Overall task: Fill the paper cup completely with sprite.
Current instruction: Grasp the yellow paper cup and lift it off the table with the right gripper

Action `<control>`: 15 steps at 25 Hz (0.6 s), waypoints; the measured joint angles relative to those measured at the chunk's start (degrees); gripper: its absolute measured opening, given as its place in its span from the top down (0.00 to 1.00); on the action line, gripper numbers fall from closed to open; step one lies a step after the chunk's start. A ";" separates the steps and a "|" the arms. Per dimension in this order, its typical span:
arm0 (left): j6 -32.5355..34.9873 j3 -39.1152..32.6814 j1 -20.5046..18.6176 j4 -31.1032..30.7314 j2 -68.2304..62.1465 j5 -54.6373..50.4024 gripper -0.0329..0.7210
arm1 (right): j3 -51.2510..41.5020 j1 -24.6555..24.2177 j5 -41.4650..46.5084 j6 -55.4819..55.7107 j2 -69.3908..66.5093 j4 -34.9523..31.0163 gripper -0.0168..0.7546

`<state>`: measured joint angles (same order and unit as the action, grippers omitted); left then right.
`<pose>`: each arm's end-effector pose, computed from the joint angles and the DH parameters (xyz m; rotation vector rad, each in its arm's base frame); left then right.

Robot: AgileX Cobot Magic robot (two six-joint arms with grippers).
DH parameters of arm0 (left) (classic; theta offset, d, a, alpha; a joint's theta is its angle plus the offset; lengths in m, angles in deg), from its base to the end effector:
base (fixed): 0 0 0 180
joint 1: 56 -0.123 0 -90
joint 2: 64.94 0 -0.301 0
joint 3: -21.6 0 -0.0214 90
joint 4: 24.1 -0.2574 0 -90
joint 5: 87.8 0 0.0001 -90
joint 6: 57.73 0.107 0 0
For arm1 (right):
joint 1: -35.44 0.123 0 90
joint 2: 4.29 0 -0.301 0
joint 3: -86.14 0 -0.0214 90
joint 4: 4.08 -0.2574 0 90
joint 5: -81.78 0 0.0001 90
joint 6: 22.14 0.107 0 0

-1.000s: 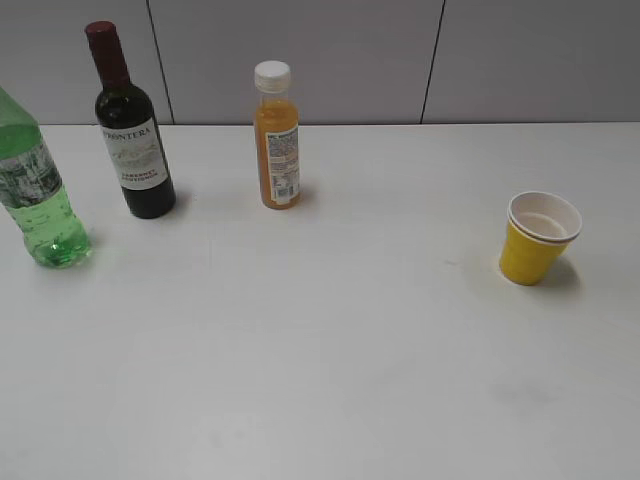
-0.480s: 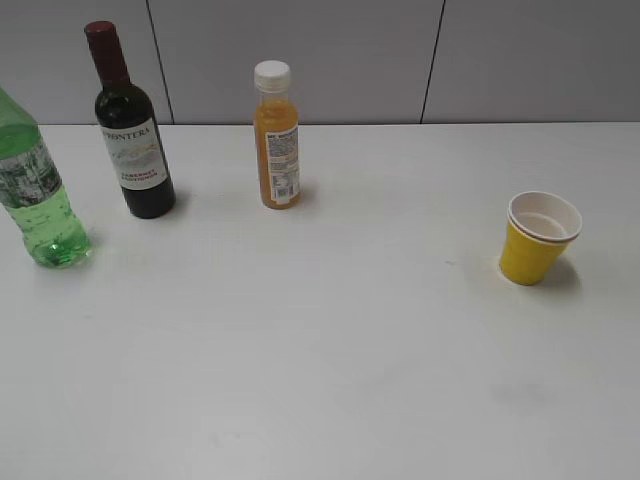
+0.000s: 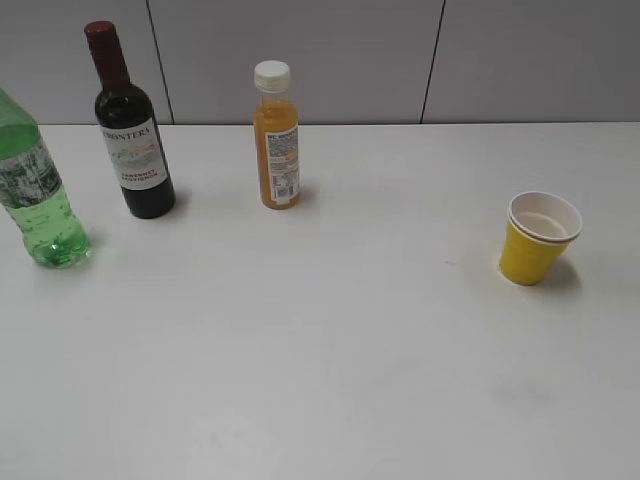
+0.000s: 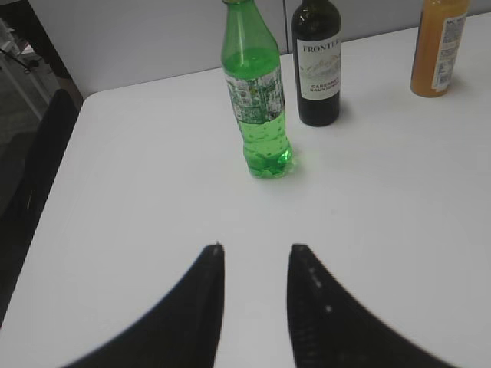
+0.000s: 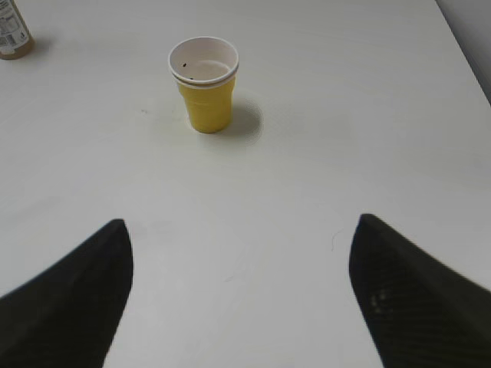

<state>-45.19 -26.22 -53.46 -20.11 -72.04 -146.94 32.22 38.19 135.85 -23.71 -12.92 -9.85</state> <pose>-0.0031 -0.0063 0.2821 0.2640 1.9714 0.0302 0.0159 0.0095 0.2582 -0.0678 2.0328 0.1331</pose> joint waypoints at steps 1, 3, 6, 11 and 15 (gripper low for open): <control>0.00 0.00 0.00 0.00 0.00 0.00 0.65 | 0.00 0.00 -0.07 0.00 0.00 0.00 0.08; 0.00 0.00 0.00 0.00 0.00 0.00 0.65 | 0.05 0.00 -0.11 0.00 0.00 0.00 0.08; 0.00 0.00 0.00 0.00 0.00 0.00 0.65 | 0.32 0.00 -0.62 -0.06 0.00 0.00 0.08; 0.00 0.00 0.00 0.00 0.00 0.00 0.65 | 0.45 0.00 -1.03 -0.24 0.00 0.00 0.09; 0.00 0.00 0.00 0.00 0.00 0.00 0.65 | 0.45 0.00 -1.03 -0.24 0.00 0.00 0.10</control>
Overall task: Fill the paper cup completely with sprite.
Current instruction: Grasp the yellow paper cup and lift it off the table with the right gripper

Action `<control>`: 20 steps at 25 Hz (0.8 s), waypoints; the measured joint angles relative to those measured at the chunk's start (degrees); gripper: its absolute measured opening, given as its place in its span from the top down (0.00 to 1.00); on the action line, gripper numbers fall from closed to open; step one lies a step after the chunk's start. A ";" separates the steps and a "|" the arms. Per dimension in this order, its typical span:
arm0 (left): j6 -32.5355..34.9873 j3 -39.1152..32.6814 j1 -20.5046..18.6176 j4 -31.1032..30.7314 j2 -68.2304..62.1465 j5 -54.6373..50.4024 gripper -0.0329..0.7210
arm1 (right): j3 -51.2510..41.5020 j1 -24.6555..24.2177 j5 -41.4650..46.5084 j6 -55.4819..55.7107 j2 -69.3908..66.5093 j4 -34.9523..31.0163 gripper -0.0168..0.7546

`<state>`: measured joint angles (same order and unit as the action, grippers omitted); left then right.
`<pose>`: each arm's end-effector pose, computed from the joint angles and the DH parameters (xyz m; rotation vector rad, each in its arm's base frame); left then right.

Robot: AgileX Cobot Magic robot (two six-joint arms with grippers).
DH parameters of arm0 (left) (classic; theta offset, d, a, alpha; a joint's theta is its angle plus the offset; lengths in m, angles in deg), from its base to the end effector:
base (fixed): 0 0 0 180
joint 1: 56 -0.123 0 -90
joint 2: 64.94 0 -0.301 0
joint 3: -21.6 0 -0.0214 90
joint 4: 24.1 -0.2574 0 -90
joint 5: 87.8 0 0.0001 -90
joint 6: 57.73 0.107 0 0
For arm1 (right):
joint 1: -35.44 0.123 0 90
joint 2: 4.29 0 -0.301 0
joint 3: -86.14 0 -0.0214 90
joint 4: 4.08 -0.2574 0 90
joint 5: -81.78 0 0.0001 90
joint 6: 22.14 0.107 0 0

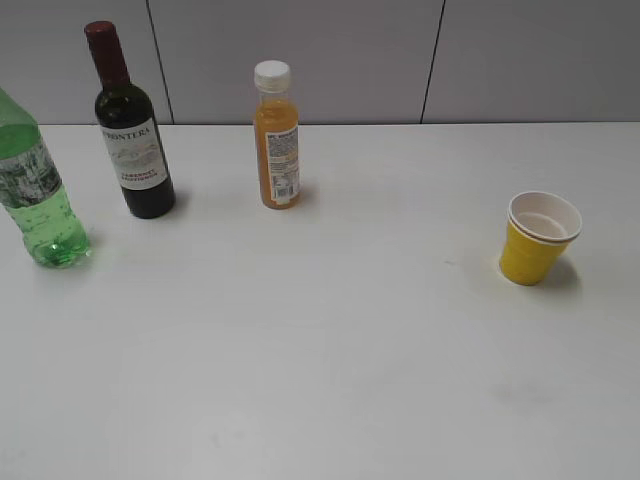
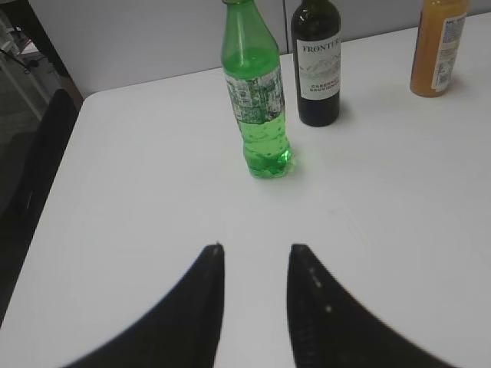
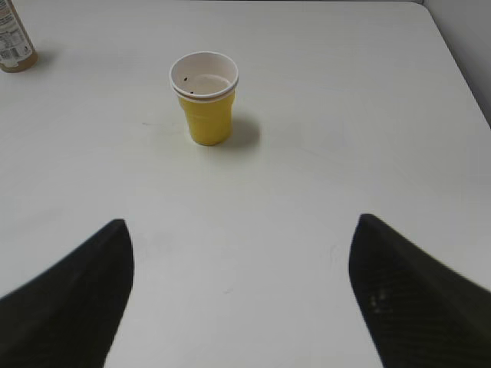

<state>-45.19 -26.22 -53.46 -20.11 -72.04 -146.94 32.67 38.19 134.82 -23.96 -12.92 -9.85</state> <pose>-0.0031 -0.0063 0.2821 0.2640 1.9714 0.0302 0.0161 0.0094 0.2624 -0.0706 2.0068 0.1299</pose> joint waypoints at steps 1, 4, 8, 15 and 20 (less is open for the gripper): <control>0.00 0.00 0.00 0.00 0.00 0.00 0.65 | 0.00 0.00 0.00 0.00 0.00 0.00 0.10; 0.00 0.00 0.00 1.38 0.00 0.05 0.65 | 0.05 0.00 0.00 0.00 0.00 0.00 0.10; 0.00 0.00 0.00 3.25 0.00 0.23 0.65 | 0.13 0.00 -0.12 -0.38 0.00 0.00 0.11; -0.51 0.00 0.00 4.78 0.00 0.28 0.19 | 0.75 0.00 -1.76 -4.52 0.00 0.00 0.12; -0.89 -0.11 -0.05 5.50 0.00 0.23 0.11 | 0.75 0.00 -2.25 -5.72 0.00 -0.27 0.13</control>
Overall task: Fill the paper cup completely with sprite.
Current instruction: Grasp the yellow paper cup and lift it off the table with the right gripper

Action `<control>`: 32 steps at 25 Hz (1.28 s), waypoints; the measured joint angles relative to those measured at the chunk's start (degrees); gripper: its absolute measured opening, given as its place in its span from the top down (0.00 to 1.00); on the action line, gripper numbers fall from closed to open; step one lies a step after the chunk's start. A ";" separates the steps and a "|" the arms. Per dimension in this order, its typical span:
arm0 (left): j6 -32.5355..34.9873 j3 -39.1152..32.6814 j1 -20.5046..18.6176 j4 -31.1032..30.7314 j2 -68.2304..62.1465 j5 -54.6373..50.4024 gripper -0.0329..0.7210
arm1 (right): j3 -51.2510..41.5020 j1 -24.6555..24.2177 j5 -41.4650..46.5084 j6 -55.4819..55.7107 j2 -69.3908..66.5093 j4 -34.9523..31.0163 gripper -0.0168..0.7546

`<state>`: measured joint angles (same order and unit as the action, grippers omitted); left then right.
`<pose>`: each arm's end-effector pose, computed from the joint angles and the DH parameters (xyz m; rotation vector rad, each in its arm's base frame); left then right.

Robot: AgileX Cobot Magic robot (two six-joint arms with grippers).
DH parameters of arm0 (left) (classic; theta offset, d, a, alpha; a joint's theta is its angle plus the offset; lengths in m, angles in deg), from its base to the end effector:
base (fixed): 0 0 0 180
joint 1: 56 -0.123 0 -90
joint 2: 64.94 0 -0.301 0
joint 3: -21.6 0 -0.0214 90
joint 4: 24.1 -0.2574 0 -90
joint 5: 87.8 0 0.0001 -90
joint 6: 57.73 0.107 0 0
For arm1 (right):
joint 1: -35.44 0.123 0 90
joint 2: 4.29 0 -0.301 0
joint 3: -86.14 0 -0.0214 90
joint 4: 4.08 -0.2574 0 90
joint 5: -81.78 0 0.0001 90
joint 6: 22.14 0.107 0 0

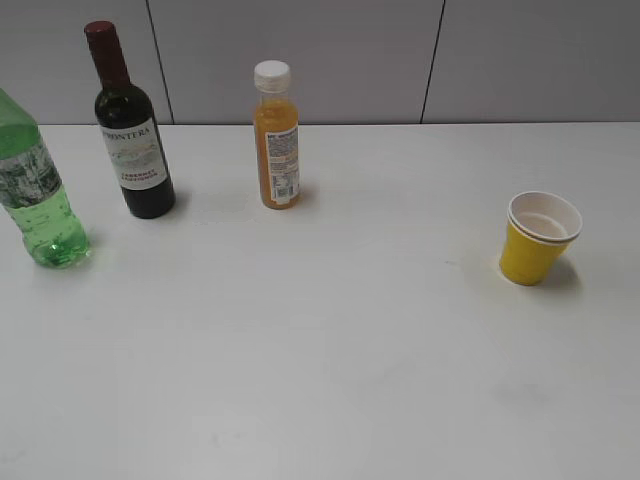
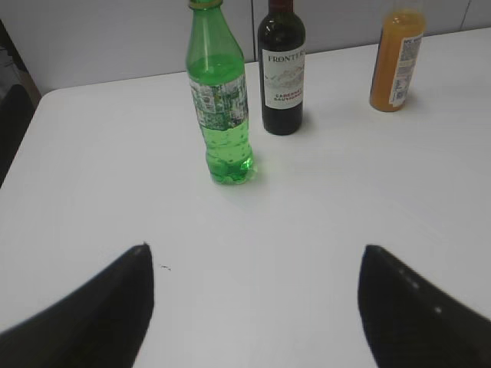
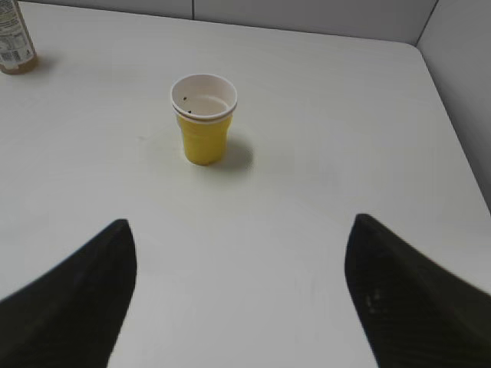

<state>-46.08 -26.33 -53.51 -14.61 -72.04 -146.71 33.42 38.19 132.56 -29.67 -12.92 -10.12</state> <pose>-0.0036 -0.0150 0.2828 0.2502 1.9634 -0.0925 0.0165 0.0095 0.2704 -0.1636 1.9467 0.0688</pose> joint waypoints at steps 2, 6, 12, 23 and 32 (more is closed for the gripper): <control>-0.01 -0.50 0.00 0.57 0.00 -0.22 0.10 | 0.00 0.00 -2.32 -1.88 0.00 -1.62 0.13; -0.46 -0.90 0.00 0.84 0.00 -0.37 0.11 | -0.64 0.00 -10.36 -4.75 -1.38 -5.74 0.14; -0.64 -0.90 0.00 0.84 0.00 -0.37 0.16 | -1.48 0.00 -18.17 -5.33 -9.46 -7.05 0.14; -0.68 -0.90 0.00 0.84 0.00 -0.37 0.18 | -1.59 0.00 -36.54 -6.30 -28.05 -10.32 0.16; -0.68 -0.90 0.00 0.84 0.00 -0.37 0.18 | -6.46 0.00 -57.22 -6.35 -38.27 -10.52 0.17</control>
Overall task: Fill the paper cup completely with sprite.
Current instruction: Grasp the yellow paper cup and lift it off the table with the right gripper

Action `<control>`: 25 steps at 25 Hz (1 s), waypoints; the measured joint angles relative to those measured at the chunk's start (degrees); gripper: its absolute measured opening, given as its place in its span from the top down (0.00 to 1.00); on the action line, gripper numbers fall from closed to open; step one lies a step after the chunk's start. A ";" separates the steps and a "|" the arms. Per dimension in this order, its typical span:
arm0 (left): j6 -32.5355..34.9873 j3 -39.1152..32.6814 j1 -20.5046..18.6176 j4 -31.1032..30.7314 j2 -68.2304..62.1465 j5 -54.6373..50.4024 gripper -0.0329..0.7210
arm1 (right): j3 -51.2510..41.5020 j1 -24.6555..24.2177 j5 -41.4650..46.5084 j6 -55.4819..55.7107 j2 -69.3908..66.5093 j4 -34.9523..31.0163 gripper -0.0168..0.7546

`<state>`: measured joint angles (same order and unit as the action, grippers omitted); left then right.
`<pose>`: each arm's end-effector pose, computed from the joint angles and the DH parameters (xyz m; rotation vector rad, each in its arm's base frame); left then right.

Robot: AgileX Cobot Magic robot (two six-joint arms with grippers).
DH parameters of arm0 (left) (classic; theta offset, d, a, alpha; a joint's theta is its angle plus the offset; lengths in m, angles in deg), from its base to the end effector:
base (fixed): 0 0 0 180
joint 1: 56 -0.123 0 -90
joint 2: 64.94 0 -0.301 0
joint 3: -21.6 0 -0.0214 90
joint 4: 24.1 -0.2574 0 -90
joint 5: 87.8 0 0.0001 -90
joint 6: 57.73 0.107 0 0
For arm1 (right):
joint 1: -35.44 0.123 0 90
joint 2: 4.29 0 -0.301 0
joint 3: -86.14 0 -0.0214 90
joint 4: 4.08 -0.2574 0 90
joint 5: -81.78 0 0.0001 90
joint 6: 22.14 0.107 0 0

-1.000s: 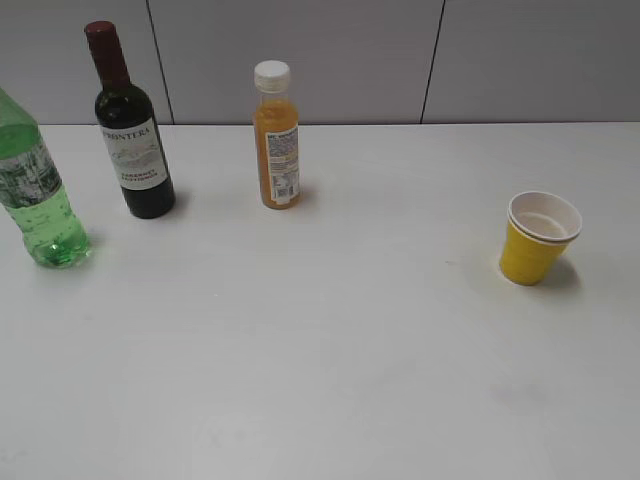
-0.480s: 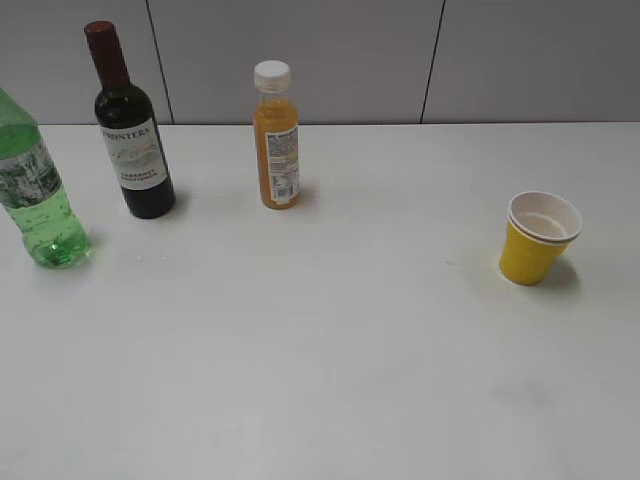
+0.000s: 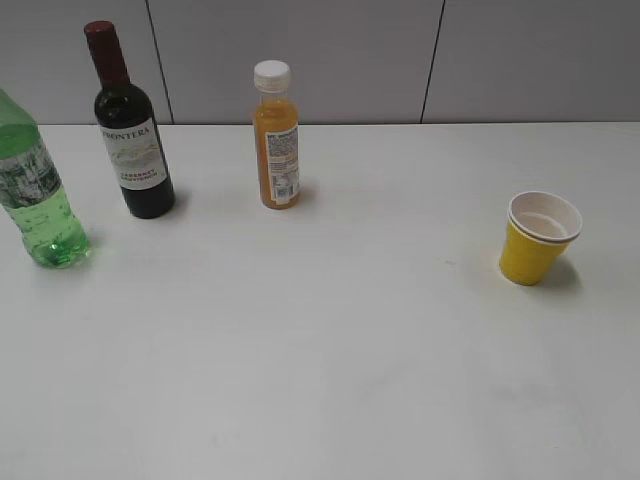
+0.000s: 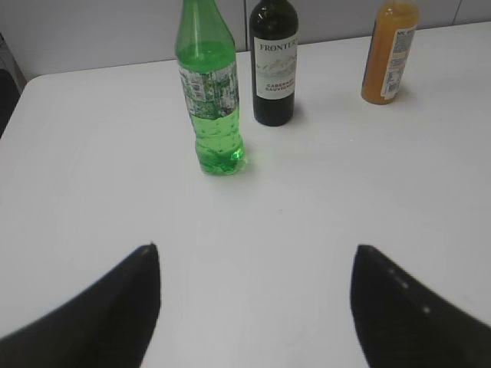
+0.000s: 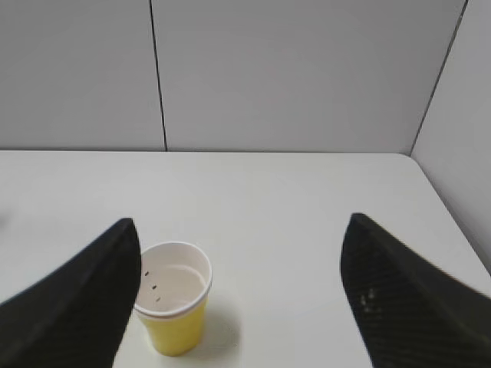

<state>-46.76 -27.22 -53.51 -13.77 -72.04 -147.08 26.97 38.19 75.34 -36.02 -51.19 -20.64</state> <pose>-0.0023 -0.0164 0.2777 0.2406 1.9854 -0.1196 0.1529 0.0039 0.2736 0.0209 1.7435 0.0403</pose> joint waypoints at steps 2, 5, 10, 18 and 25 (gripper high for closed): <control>0.00 0.00 0.00 0.00 0.00 0.00 0.18 | -2.33 0.00 -3.15 0.00 -2.03 0.00 0.17; 0.00 0.00 0.00 0.00 0.00 0.00 0.18 | -5.20 0.00 -8.40 1.35 -5.11 0.06 0.17; 0.00 0.00 0.00 0.02 0.00 0.00 0.18 | -6.08 0.00 -13.39 7.09 -9.60 4.50 0.18; 0.00 0.00 0.00 0.02 0.00 0.00 0.18 | -6.14 0.00 -22.62 21.98 -19.27 20.76 0.18; 0.00 0.00 0.00 0.02 0.00 0.00 0.18 | -6.31 0.00 -29.76 23.20 -27.47 24.15 0.19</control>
<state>-46.76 -27.22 -53.51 -13.75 -72.04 -147.08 20.66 38.19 45.57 -12.82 -78.66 3.51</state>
